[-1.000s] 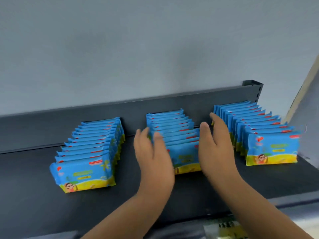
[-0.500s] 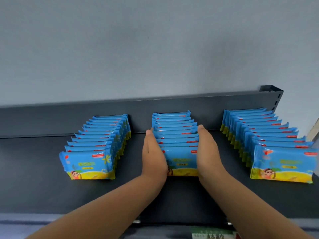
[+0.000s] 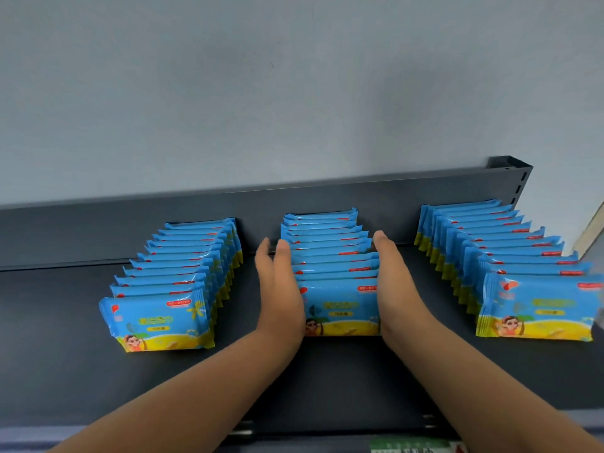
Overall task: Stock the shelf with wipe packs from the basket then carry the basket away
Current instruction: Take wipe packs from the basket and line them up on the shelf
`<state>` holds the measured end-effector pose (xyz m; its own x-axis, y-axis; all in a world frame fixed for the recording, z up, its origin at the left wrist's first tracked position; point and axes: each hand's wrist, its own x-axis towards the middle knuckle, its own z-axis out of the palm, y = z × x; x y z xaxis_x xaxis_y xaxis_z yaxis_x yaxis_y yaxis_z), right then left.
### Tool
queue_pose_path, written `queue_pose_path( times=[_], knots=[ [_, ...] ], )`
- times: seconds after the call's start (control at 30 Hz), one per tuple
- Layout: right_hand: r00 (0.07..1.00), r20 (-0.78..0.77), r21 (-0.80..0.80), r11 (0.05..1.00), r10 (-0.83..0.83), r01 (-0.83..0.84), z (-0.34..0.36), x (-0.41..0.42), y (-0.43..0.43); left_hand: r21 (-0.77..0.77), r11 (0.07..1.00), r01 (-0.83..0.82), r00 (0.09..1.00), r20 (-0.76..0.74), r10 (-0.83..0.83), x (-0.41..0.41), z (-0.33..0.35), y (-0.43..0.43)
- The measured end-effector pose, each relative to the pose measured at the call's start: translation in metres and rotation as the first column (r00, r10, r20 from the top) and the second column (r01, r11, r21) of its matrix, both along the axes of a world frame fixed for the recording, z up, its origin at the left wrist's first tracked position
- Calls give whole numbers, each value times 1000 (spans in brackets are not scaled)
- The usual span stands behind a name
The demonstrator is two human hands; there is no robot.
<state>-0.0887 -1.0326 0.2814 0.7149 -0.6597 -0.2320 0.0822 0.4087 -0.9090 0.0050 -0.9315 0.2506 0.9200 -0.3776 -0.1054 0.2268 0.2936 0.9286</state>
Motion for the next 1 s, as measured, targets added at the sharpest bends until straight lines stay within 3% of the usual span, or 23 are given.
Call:
queue_pose_path(
  times=[0.1,0.3,1.0],
  knots=[
    [999,11,63,997,32,-33,2,0,-1,-55,990,126,976,-174,-134,13,0,-2],
    [999,32,107,993,39,-43,3,1,0,-116,962,247,962,-88,-258,3,24,1],
    [997,44,36,998,56,-57,-1,3,0,-133,974,182,974,-108,-197,8,23,-1]
  ],
)
